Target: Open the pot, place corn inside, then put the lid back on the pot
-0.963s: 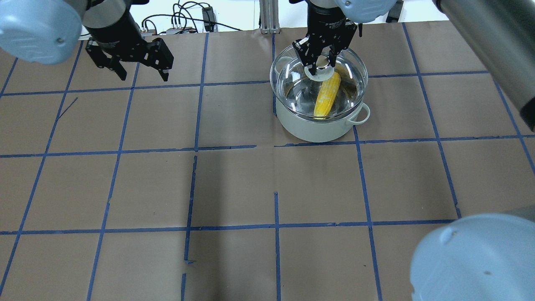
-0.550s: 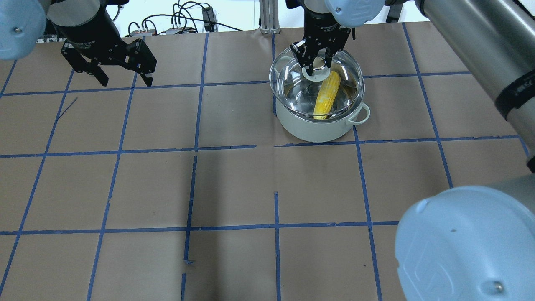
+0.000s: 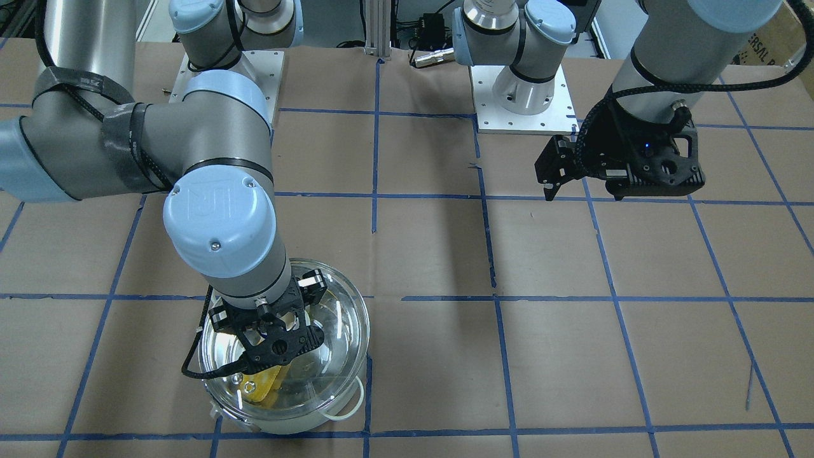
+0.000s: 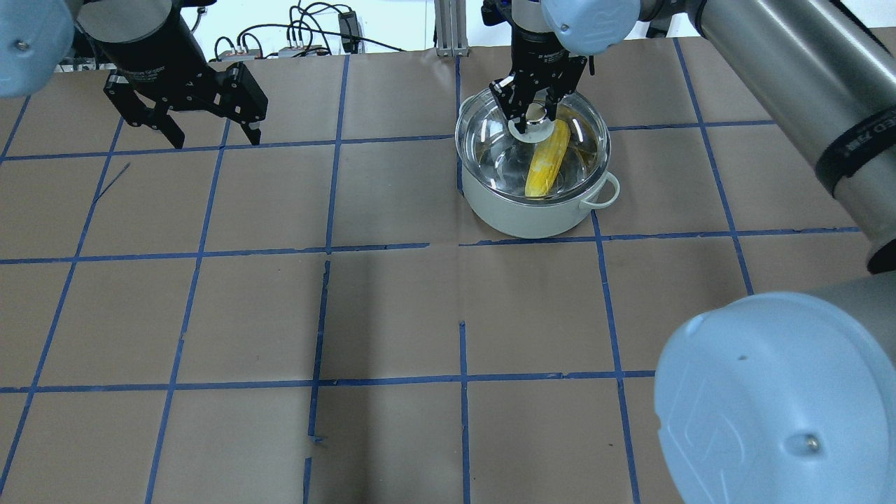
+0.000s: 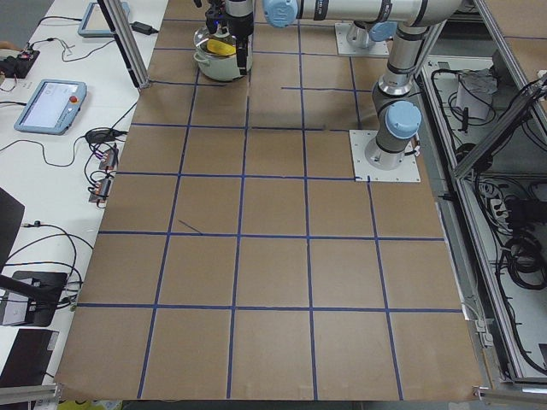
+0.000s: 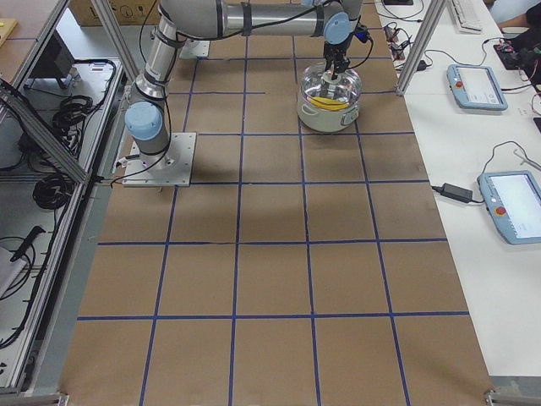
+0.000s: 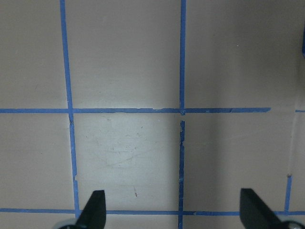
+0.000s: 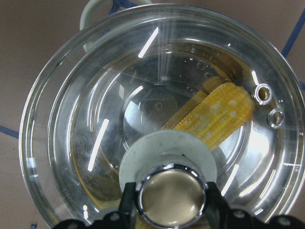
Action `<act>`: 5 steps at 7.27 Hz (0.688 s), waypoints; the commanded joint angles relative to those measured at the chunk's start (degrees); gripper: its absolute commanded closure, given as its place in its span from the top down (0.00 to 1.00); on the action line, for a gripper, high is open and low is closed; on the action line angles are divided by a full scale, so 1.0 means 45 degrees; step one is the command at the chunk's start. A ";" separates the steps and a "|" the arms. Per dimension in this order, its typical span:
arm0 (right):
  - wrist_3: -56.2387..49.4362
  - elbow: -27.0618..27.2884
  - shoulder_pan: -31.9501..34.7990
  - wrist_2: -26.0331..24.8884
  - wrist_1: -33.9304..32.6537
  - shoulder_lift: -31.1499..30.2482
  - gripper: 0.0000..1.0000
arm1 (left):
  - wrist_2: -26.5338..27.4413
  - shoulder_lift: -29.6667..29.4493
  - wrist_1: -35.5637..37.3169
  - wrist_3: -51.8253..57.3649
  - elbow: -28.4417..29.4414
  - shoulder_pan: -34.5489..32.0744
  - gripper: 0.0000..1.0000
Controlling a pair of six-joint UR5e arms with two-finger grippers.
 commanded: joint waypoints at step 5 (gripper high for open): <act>-0.0358 0.0028 -0.0417 -0.0002 -0.0045 0.0167 0.32 | -0.0011 0.0074 -0.0010 -0.0023 0.0013 -0.0101 1.00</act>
